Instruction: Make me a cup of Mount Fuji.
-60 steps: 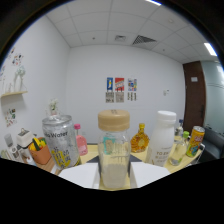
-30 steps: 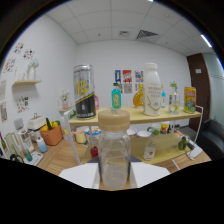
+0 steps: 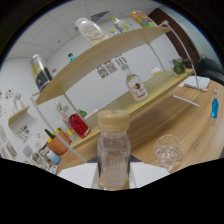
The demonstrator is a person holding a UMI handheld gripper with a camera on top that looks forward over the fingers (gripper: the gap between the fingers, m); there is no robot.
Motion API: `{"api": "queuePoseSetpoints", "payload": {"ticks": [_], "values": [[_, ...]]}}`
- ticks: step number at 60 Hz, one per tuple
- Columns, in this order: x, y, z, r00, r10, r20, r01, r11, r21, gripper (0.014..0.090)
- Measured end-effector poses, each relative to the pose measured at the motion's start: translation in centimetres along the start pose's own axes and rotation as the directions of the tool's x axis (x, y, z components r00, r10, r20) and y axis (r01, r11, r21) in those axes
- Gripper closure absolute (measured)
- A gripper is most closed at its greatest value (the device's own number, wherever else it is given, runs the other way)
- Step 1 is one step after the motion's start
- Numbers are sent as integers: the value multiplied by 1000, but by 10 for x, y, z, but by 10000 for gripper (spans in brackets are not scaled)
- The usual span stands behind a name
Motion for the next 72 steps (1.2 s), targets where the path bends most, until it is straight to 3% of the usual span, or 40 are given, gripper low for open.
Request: {"api": "queuePoseSetpoints", "payload": {"ticks": [8,19,37,50,59,65,72], "values": [[-3,-1,4,934,347,80,-347,938,-10,642],[9,-12,8,668,728,154,-735,678,-17,645],[5,-28,13,253,935,247,-944,295,-149,642],[3,-31,12,149,957,248,-960,201,-197,646],[-2,-28,8,281,933,225,-928,324,-185,642],[-8,-36,-1,534,817,217,-817,565,-117,642],[-19,-55,-11,852,484,198,-497,867,20,639]]}}
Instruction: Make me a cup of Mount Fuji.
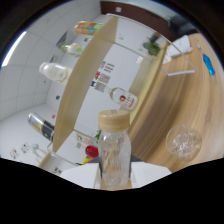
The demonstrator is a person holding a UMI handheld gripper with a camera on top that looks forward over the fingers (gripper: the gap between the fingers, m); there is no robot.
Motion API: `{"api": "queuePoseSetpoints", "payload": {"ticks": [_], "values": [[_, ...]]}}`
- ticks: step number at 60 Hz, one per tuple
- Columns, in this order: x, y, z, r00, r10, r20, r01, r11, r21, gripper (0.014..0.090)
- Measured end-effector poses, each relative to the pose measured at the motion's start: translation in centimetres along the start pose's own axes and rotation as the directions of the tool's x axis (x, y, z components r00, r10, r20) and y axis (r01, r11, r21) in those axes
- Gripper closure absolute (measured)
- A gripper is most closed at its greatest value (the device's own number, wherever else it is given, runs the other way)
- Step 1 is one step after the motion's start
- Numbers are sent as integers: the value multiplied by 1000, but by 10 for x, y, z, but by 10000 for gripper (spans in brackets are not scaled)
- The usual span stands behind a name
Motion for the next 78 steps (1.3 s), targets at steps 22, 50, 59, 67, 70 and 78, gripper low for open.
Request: {"api": "queuePoseSetpoints", "payload": {"ticks": [22,50,59,67,70,78], "values": [[58,45,34,544,-830,-125,810,558,-179,642],[112,89,49,435,-898,-66,838,430,-335,629],[113,90,42,461,-884,-78,824,459,-331,616],[115,91,33,454,-887,-81,825,453,-339,610],[115,92,30,453,-889,-74,824,449,-345,605],[109,96,21,461,-887,-28,820,439,-367,448]]}}
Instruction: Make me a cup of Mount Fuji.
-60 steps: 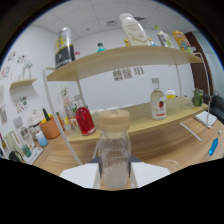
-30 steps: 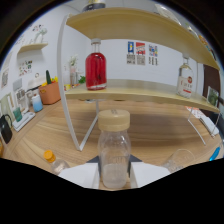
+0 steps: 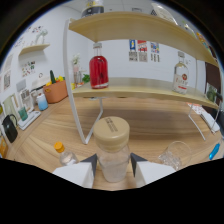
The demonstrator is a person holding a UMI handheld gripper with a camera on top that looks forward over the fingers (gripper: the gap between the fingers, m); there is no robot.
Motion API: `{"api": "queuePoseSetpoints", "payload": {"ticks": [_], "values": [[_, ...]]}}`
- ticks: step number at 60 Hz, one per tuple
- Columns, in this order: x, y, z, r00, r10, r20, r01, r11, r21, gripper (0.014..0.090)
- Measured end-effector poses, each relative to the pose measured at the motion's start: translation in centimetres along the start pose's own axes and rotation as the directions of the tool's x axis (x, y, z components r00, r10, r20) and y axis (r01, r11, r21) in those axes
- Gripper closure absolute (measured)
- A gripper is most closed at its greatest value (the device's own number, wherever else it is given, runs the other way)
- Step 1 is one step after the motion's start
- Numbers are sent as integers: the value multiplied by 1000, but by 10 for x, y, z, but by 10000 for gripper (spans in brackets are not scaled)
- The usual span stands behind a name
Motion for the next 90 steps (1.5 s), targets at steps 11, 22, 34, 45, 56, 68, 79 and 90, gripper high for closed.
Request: {"api": "queuePoseSetpoints", "payload": {"ticks": [11,22,34,45,56,68,79,90], "values": [[3,-25,-40,998,-5,66,5,1000,-5,187],[41,-55,-92,1000,0,14,0,1000,6,188],[81,-96,-144,998,48,-51,-50,998,-34,189],[101,-198,-181,992,76,-99,-69,995,72,187],[111,-315,-187,992,69,-109,-33,952,304,188],[129,-369,-131,986,31,-162,37,917,397,198],[145,-360,-85,983,25,-180,40,936,351,402],[147,-359,-80,985,49,-167,15,930,366,542]]}}
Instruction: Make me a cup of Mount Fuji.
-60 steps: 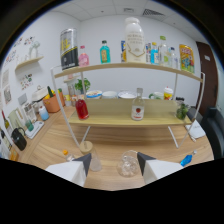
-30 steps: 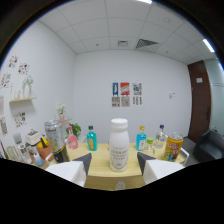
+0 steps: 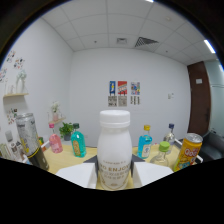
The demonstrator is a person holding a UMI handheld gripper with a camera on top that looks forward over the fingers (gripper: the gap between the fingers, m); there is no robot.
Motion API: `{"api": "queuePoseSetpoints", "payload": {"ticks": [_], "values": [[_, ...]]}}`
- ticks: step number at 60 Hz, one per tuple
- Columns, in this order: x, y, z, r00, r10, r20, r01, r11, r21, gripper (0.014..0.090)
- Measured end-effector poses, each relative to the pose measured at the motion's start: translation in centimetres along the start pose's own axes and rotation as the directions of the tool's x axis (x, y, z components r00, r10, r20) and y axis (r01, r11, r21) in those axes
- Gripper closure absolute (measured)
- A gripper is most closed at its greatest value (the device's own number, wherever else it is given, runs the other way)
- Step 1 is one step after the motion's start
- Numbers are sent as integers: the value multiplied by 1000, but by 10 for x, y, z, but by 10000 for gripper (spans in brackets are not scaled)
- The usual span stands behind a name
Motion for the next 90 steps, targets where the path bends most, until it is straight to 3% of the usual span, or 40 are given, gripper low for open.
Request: {"api": "queuePoseSetpoints", "payload": {"ticks": [13,23,32,45,54,63,77,90], "values": [[-8,-21,-19,999,-5,45,3,1000,29,557],[-4,-59,-68,994,34,103,-47,991,124,559],[21,-32,-105,991,63,118,-80,986,146,561],[79,116,-114,996,84,27,-84,996,-20,561],[97,214,-106,999,36,16,-33,988,-149,561],[103,272,-96,999,14,35,-6,976,-215,561],[103,300,-81,932,-345,110,362,905,-223,561],[102,290,-77,619,-770,152,785,601,-149,564]]}}
